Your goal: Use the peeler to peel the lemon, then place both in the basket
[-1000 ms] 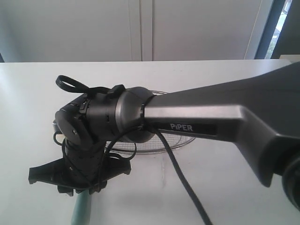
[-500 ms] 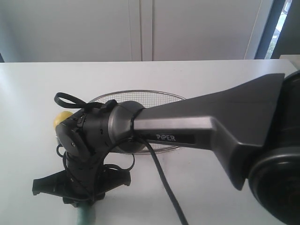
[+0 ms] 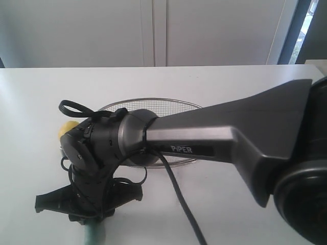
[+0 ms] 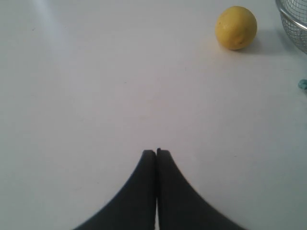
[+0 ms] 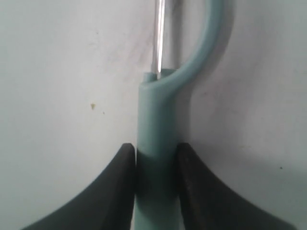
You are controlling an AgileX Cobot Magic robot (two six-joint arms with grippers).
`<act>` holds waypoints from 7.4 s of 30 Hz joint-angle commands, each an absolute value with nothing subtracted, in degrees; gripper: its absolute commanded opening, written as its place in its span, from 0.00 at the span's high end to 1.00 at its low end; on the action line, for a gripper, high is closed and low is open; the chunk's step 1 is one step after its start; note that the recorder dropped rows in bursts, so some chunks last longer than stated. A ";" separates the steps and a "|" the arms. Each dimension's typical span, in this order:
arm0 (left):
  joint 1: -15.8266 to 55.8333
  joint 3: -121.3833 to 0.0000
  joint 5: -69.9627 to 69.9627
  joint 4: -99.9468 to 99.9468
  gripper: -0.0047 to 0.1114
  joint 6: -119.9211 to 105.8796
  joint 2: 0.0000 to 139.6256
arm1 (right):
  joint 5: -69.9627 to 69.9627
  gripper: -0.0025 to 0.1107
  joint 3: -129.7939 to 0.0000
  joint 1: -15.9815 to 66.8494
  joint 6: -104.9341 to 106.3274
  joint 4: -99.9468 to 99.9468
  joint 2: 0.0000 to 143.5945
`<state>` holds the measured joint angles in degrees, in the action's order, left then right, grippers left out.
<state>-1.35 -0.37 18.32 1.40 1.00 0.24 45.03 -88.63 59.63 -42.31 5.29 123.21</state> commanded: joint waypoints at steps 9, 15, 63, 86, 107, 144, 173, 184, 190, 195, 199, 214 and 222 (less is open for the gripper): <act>-1.56 0.00 18.56 1.65 0.96 1.27 0.00 | 44.40 0.98 -88.60 59.93 -41.54 1.46 117.77; -1.56 0.00 18.56 1.65 0.96 1.27 0.00 | 43.49 0.98 -88.60 59.93 -40.93 1.24 115.79; -1.56 0.00 18.56 1.65 0.96 1.27 0.00 | 57.26 0.98 -88.60 42.18 -21.82 -7.51 99.90; -1.56 0.00 18.56 1.65 0.96 1.27 0.00 | 68.46 0.98 -88.60 26.02 -5.46 -2.31 95.29; -1.56 0.00 18.56 1.65 0.96 1.27 0.00 | 69.96 0.98 -88.60 19.99 -0.38 -0.31 93.66; -1.56 0.00 8.02 1.65 0.96 1.27 0.00 | 69.96 0.98 -88.60 17.12 9.91 13.51 93.66; -1.56 -8.39 3.43 5.02 0.96 1.25 0.00 | 69.96 0.98 -88.60 17.12 11.79 13.51 93.66; -1.56 -14.82 3.87 3.94 0.96 0.79 4.28 | 69.96 0.98 -88.60 17.12 11.79 13.51 93.66; -1.56 -14.82 2.25 3.77 0.96 0.00 4.28 | 69.96 0.98 -88.60 17.12 11.79 13.51 93.66; -1.56 -14.82 3.08 3.77 0.96 0.00 4.28 | 69.96 0.98 -88.60 17.12 11.79 13.51 93.66; -1.56 -14.82 3.09 3.77 0.96 0.00 4.39 | 69.96 0.98 -88.60 17.12 11.79 13.62 93.66; -1.56 -30.82 24.37 0.56 0.96 0.00 19.66 | 69.96 0.98 -88.60 17.12 11.43 13.59 93.66; -1.56 -35.32 31.27 -0.52 0.96 -0.31 31.16 | 69.96 0.98 -88.60 17.12 11.32 13.59 93.66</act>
